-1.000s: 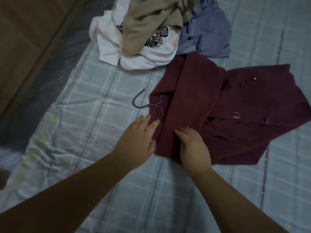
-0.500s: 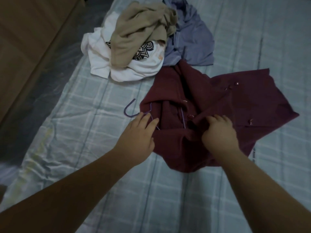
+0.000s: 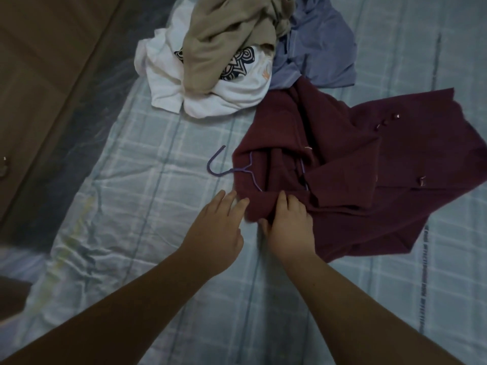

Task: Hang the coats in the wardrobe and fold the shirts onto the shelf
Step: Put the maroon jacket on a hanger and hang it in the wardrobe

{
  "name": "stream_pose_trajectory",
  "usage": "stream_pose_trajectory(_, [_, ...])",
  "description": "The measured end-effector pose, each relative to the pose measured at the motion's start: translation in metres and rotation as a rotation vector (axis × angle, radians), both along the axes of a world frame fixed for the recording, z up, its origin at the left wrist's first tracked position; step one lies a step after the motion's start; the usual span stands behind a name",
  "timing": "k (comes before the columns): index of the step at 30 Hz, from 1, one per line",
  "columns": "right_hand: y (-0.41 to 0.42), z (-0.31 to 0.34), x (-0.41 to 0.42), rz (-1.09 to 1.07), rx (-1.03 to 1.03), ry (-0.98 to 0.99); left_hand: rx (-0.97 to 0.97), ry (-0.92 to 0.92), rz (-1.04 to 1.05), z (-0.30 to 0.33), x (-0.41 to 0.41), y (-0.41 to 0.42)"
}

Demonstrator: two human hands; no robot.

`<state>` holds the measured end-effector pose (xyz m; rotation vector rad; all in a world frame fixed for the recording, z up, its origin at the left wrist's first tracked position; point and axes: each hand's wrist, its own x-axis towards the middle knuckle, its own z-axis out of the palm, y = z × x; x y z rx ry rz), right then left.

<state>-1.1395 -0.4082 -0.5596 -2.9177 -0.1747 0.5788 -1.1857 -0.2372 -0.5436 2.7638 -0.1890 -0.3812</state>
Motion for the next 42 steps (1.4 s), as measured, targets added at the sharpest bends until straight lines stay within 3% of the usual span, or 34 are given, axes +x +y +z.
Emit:
stream_pose_trajectory(3, [0.014,0.001,0.007,0.051,-0.105,-0.055,0.01,0.006,-0.002,-0.002,-0.008,0.005])
stream_pose_trajectory(7, [0.024,0.01,0.005,0.022,-0.118,0.085,0.013,-0.002,0.031,0.008,-0.018,0.013])
stream_pose_trajectory(10, [0.019,0.024,-0.007,-0.071,-0.029,0.157,-0.001,0.001,0.052,0.017,-0.026,0.019])
stream_pose_trajectory(17, [-0.013,0.094,-0.045,-0.192,0.263,-0.031,-0.016,0.013,0.007,0.055,-0.055,0.023])
stream_pose_trajectory(33, [-0.11,0.345,-0.184,-0.126,0.282,-0.303,-0.068,-0.347,0.052,0.288,-0.113,-0.002])
stream_pose_trajectory(42, [-0.199,0.457,-0.299,-0.001,0.71,-0.478,0.012,-0.582,-0.026,0.426,-0.238,-0.063])
